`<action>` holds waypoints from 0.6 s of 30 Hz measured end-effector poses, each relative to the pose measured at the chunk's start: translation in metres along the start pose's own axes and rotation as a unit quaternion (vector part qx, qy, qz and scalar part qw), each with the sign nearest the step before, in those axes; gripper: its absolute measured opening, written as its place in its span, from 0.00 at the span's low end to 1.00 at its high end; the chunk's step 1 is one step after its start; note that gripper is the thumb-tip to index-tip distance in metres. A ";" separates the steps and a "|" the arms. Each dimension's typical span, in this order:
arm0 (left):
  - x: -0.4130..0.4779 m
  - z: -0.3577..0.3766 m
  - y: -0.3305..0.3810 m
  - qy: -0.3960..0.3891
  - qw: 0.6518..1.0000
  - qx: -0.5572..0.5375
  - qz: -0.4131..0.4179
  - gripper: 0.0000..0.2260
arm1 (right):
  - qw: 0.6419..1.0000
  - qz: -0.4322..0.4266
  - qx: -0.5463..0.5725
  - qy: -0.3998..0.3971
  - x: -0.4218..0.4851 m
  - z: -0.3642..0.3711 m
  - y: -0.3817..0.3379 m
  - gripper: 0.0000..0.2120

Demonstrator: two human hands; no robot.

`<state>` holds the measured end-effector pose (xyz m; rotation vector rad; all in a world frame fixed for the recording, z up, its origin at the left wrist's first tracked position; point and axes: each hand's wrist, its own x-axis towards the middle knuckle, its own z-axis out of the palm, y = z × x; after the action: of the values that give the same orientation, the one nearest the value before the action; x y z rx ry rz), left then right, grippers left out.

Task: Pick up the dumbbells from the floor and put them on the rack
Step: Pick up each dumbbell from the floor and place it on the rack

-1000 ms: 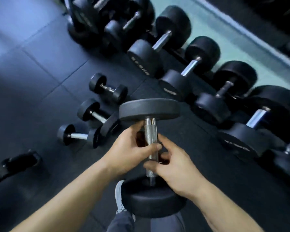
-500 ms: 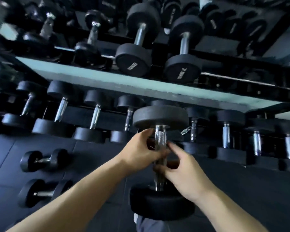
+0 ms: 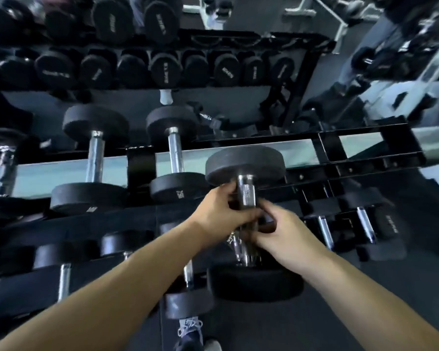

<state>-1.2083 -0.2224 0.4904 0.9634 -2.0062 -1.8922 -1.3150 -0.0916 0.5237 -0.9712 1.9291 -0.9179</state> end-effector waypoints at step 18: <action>0.210 -0.015 -0.013 0.002 0.997 0.000 -0.073 0.15 | 0.999 0.028 0.008 -0.019 0.202 -0.058 0.038 0.23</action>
<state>-1.3555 -0.3575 0.4235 1.1415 -1.9832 -1.9604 -1.4590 -0.2333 0.4547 -0.9143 1.9053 -0.8741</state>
